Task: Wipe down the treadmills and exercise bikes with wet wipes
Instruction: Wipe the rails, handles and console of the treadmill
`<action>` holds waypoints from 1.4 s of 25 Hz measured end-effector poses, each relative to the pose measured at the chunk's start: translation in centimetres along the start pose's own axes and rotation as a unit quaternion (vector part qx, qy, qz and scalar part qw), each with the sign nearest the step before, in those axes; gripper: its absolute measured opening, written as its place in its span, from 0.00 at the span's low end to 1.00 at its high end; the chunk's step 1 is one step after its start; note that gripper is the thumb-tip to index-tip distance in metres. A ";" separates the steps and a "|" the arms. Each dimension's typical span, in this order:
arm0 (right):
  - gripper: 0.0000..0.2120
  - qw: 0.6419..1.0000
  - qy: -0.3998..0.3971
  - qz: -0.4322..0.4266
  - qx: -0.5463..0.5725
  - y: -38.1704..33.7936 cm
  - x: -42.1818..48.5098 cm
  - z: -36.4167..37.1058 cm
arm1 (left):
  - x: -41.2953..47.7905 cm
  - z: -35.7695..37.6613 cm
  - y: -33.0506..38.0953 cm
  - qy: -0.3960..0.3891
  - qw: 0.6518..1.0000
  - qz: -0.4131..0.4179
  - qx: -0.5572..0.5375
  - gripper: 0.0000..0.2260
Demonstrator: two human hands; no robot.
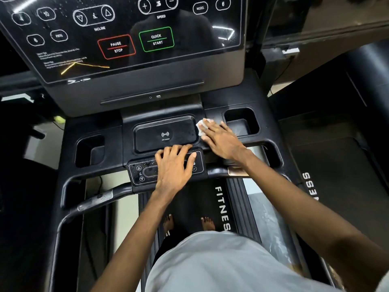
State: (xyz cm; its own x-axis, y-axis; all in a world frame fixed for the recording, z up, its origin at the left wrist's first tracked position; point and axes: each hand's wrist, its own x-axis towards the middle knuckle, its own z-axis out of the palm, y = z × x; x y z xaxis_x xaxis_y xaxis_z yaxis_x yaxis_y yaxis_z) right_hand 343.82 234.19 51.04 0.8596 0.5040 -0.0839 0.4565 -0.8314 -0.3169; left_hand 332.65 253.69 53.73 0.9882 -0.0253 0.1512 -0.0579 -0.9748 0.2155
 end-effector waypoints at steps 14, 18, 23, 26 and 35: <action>0.29 0.993 0.007 0.117 0.029 0.9 1.2 -0.6 | 1.7 -0.8 1.5 -0.064 0.996 0.021 0.054 0.27; 0.30 0.995 -0.019 0.090 0.040 1.2 2.7 -0.8 | 1.8 -0.8 1.7 -0.058 0.997 0.011 0.050 0.25; 0.27 0.994 0.034 0.089 0.061 2.3 -3.8 0.0 | 2.4 -1.7 2.2 -0.107 0.994 -0.017 0.035 0.23; 0.24 0.994 0.058 0.079 0.052 2.7 -8.0 1.0 | 4.5 -2.5 2.8 -0.191 0.978 -0.007 -0.079 0.17; 0.23 0.936 0.136 0.318 0.067 6.1 -11.2 0.9 | 10.9 1.1 7.4 -0.268 0.951 0.152 -0.019 0.21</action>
State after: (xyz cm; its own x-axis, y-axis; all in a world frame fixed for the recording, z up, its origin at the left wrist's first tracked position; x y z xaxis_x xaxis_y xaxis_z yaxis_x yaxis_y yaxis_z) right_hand 336.77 223.65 49.14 0.9826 -0.1766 -0.0575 -0.1847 -0.8973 -0.4010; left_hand 343.19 245.92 55.90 0.8554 -0.4234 -0.2985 -0.3469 -0.8961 0.2769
